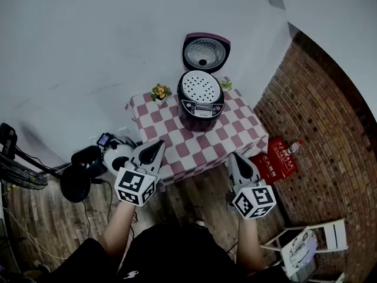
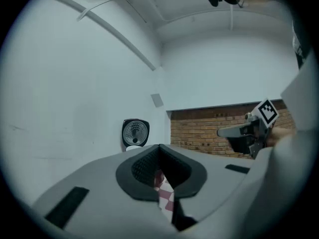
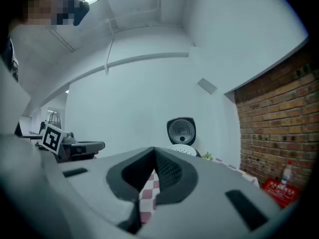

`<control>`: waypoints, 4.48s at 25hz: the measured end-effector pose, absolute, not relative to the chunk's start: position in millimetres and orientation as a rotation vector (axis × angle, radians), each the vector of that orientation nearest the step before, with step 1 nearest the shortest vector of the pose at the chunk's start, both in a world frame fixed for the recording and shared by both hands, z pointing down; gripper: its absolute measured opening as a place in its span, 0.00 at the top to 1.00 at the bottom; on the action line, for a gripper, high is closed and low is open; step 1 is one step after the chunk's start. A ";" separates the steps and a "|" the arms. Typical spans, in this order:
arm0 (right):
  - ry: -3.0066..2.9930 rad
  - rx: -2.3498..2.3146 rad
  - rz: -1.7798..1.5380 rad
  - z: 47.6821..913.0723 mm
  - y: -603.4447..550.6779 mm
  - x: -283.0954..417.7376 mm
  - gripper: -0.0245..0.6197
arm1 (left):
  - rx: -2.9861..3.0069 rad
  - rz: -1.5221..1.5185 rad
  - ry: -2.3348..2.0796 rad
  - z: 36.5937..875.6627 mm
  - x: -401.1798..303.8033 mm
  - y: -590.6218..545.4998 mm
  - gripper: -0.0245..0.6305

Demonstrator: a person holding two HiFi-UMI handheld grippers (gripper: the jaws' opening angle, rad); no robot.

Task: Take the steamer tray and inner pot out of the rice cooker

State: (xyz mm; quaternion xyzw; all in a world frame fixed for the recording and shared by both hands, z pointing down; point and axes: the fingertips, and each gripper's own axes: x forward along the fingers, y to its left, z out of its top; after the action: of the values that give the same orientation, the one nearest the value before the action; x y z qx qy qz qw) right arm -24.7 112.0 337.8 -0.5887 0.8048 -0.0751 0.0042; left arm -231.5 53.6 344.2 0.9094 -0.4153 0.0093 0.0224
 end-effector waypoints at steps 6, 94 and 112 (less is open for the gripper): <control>2.495 -1.839 -0.267 340.0 120.3 -35.0 0.96 | 2.808 0.014 -1.255 347.3 -243.4 57.7 0.96; 2.834 -1.318 -0.495 410.1 -102.5 92.0 0.96 | 2.462 0.209 -1.660 401.8 -107.8 -100.3 0.96; 2.846 -1.406 -0.477 413.6 -149.2 73.6 0.96 | 2.419 0.161 -1.624 422.3 -134.5 -158.2 0.96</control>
State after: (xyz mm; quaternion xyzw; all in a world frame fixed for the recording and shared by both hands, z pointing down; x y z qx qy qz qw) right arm 73.6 -149.2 413.6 -0.4376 0.8861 -0.1486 -0.0342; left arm -134.5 -158.2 422.3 0.8239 -0.5529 0.0547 0.1115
